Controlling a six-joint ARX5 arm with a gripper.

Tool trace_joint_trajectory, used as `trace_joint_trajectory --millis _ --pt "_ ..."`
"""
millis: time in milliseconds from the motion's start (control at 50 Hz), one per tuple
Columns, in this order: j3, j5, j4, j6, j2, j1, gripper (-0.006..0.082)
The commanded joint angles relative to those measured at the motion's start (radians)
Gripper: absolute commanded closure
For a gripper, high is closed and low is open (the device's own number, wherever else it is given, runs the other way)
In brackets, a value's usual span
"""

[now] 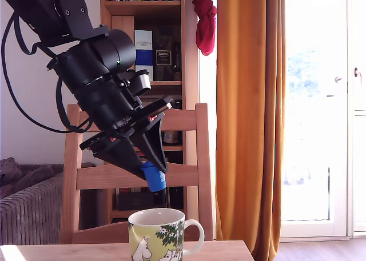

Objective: Pick the blue coffee capsule and place it inside the green coffee cup

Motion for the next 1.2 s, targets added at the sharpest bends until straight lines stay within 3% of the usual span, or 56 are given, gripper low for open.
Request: trace_joint_trajectory --millis 0,1020,1080,1180 --pt "-0.005 -0.027 0.002 -0.007 0.022 -0.008 0.048" --pt "-0.005 -0.039 -0.093 -0.046 0.089 -0.028 0.0471" --pt "-0.005 -0.039 -0.093 -0.045 0.089 -0.031 0.0436" --pt "-0.005 -0.038 -0.096 -0.043 0.089 -0.035 0.029"
